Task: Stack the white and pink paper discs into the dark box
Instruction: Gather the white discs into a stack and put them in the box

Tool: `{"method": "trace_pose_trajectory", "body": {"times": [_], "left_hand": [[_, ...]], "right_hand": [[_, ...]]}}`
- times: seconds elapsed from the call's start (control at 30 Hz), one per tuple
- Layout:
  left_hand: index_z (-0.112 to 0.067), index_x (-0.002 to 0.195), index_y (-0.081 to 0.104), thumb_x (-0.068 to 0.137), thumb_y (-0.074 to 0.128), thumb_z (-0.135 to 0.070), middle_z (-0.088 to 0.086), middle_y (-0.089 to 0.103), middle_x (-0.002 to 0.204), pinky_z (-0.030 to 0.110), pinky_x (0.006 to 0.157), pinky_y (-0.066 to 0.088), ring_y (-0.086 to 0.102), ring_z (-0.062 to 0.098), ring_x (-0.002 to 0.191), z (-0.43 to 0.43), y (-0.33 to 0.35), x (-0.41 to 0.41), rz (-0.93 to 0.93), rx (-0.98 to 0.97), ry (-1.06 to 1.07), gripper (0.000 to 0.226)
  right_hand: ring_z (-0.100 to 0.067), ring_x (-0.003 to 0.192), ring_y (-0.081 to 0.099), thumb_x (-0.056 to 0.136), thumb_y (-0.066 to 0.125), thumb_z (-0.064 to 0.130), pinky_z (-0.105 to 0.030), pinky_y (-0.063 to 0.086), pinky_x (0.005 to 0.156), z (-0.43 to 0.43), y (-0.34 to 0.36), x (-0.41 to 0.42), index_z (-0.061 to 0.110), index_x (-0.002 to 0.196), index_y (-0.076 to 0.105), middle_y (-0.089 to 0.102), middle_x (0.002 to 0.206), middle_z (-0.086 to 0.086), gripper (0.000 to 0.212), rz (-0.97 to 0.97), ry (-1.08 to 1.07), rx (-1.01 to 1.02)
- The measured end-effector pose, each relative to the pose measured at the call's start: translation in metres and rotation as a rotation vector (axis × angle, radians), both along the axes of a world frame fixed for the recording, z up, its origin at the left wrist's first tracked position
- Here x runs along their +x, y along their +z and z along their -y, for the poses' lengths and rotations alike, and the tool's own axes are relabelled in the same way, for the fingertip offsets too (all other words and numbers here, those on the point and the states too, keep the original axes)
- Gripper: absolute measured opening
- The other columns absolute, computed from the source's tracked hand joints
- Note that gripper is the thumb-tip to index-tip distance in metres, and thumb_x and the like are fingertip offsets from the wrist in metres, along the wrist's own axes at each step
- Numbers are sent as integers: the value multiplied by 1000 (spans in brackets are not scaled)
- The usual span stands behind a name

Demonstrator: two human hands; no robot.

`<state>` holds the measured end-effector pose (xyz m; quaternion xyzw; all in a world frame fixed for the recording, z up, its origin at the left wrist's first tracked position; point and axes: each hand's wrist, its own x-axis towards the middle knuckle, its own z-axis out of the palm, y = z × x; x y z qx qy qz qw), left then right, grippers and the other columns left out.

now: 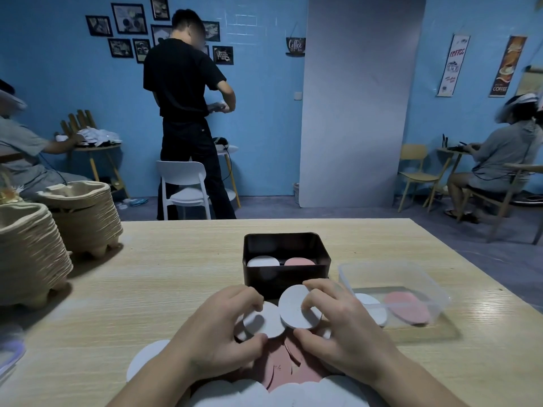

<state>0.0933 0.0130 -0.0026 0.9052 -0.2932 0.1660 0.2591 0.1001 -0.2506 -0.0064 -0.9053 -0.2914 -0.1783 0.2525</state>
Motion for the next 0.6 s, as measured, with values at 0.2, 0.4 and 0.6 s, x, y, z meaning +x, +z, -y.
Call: {"method": "trace_pose_trajectory", "body": {"times": [0.2,0.4,0.6], "left_hand": [[-38,93,44,77,72,-41,-21,57,107,30,79,51,60,9,104,-5,4,-1,74,-80,51,32],[-26,95,55,82,77,-43,-15,56,128,17,85,49,59,4,113,5,2,-1,148,-70,-30,31],[-24,98,61,83,75,-44,-6,57,137,21,86,53,61,12,117,13,-4,2,190,18,-75,29]], "right_hand": [[2,126,41,82,65,51,-7,34,92,0,-2,0,31,86,48,49,126,20,27,13,-29,11],[-1,137,39,86,67,54,-9,31,102,1,-3,3,32,87,48,50,137,19,29,51,36,-27],[-7,132,48,85,74,47,-14,42,97,-4,-1,3,32,95,52,57,138,8,29,148,127,-46]]}}
